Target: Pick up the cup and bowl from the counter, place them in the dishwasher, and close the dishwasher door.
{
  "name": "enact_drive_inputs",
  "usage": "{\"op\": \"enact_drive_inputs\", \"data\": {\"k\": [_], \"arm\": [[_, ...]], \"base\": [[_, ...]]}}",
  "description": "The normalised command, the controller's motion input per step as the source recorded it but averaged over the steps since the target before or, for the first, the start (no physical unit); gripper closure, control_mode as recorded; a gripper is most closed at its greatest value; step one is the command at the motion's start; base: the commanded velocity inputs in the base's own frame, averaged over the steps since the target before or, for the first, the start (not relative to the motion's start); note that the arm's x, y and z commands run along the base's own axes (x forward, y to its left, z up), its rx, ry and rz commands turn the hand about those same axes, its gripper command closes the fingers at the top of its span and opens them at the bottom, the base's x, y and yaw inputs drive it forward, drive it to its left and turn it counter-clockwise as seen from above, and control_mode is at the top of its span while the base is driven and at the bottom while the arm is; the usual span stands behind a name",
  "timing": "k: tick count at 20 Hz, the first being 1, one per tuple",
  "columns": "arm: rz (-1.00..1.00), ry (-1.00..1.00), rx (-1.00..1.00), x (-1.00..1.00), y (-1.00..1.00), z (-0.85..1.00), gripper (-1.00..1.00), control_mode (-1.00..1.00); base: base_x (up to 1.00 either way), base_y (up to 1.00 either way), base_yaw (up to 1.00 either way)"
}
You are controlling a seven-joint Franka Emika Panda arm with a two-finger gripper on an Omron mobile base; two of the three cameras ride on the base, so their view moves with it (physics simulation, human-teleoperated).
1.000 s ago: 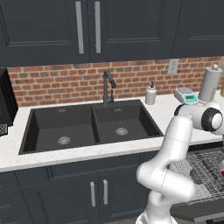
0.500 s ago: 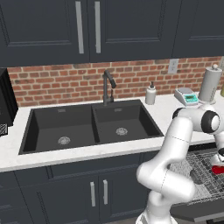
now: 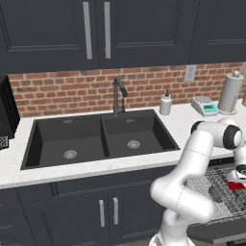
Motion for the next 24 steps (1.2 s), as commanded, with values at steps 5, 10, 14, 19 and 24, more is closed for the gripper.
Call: {"op": "enact_drive_inputs", "data": {"k": [5,10,14,19,24], "arm": [[0.00,-0.10,0.07,0.08,-0.15,-0.63,1.00,-1.00],[0.00,-0.02,0.08,0.00,-0.16,-0.71,1.00,-1.00],[0.00,0.00,0.09,-0.11,-0.25,-0.68,1.00,-1.00],[0.00,-0.03,0.11,-0.65,-0.32,-0.27,1.00,-1.00],[0.00,-0.14,0.12,-0.85,-0.12,0.00,1.00,-1.00]], "base": [[0.00,0.00,0.00],[0.00,0.00,0.00],[0.00,0.00,0.00],[0.00,0.00,0.00],[0.00,0.00,0.00]]}}
